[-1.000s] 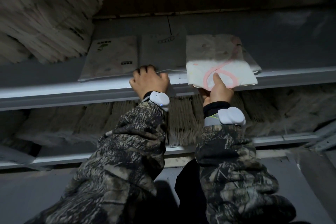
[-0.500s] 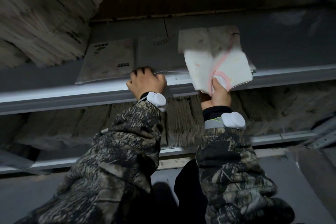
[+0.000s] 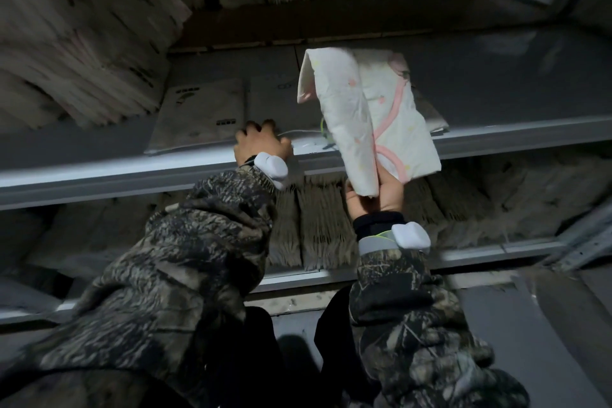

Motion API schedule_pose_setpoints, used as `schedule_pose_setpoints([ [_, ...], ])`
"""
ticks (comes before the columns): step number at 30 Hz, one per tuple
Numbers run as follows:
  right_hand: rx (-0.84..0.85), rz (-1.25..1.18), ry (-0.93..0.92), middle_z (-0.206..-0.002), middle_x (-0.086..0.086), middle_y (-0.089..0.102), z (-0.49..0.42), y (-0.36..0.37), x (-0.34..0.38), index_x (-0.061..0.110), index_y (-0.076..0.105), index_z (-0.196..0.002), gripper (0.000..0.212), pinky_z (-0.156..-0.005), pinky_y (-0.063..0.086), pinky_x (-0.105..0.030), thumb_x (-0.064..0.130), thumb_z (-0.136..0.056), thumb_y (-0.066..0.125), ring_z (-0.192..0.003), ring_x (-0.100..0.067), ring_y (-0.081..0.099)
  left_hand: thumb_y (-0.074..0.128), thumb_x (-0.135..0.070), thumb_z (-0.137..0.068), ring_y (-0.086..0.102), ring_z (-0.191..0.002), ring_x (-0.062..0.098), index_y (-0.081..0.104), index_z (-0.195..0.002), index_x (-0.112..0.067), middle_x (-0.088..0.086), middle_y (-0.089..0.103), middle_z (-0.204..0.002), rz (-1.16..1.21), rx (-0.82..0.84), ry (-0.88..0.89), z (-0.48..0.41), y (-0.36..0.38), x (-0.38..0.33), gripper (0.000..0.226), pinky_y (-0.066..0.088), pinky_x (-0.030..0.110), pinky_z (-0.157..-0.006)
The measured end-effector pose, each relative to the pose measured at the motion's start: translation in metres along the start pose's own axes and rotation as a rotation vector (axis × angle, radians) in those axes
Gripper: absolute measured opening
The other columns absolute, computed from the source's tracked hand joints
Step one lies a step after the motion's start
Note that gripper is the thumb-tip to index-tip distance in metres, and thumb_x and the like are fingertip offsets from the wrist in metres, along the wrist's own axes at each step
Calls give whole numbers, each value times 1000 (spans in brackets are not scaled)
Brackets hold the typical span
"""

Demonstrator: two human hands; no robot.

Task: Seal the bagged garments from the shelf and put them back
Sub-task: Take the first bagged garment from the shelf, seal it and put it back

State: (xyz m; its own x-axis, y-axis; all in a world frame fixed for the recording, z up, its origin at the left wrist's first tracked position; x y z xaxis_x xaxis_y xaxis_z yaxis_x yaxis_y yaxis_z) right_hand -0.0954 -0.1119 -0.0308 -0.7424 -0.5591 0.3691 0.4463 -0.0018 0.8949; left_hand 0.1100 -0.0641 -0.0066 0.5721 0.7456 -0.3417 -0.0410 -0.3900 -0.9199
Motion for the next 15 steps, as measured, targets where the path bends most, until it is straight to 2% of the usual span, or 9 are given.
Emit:
schedule_pose_setpoints([
  [2,-25,26,-11,-53,-1,65,6,-1,-1,9,64,-82,24,-44,47,-17,4,-96,45,-44,-14,59,53,-37,-82,42,-119,39,54,-125,-25,16,49,-125,49,54,-1,-6,-6,6,44,44,44,-91],
  [4,-66,44,-3,-50,-3,62,8,-4,-4,9,68,-74,30,-42,44,-16,2,-94,46,-42,-15,54,58,-35,-79,51,-112,39,63,-115,-25,16,54,-118,81,85,30,-10,-14,8,37,48,42,-89],
  [6,-82,70,20,-48,-2,61,10,-7,-8,7,64,-80,24,-41,43,-16,2,-94,46,-39,-15,54,60,-34,-76,58,-97,38,72,-95,-22,17,62,-104,54,89,79,-11,-18,6,26,49,36,-80],
  [8,-89,80,33,-49,-2,62,10,-11,-13,7,61,-88,17,-42,45,-16,1,-93,46,-39,-15,56,60,-33,-78,60,-90,37,73,-86,-19,17,66,-99,47,68,103,-11,-18,6,21,48,34,-75],
  [13,-123,146,61,-46,-1,61,12,-18,-19,8,61,-83,16,-44,45,-15,3,-92,48,-38,-14,56,59,-22,-84,61,-91,37,71,-95,-10,20,68,-101,89,67,124,-3,-34,4,20,46,34,-74],
  [15,-146,203,63,-44,-1,57,13,-19,-23,9,62,-80,18,-47,42,-16,5,-91,49,-37,-13,52,55,-19,-86,59,-98,36,68,-93,-11,18,66,-104,57,50,108,2,-44,4,17,46,41,-83],
])
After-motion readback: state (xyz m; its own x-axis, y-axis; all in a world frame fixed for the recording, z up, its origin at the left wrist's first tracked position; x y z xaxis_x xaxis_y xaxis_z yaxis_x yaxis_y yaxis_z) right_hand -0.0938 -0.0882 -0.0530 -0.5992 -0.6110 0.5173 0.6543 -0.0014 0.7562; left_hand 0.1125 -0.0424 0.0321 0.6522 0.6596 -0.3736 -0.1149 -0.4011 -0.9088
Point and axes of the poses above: each hand's wrist, its own z-axis away from the middle knuckle, its own y-axis out of the palm, x = y × z, the point moved 4 cm from there along -z, towards the middle knuckle
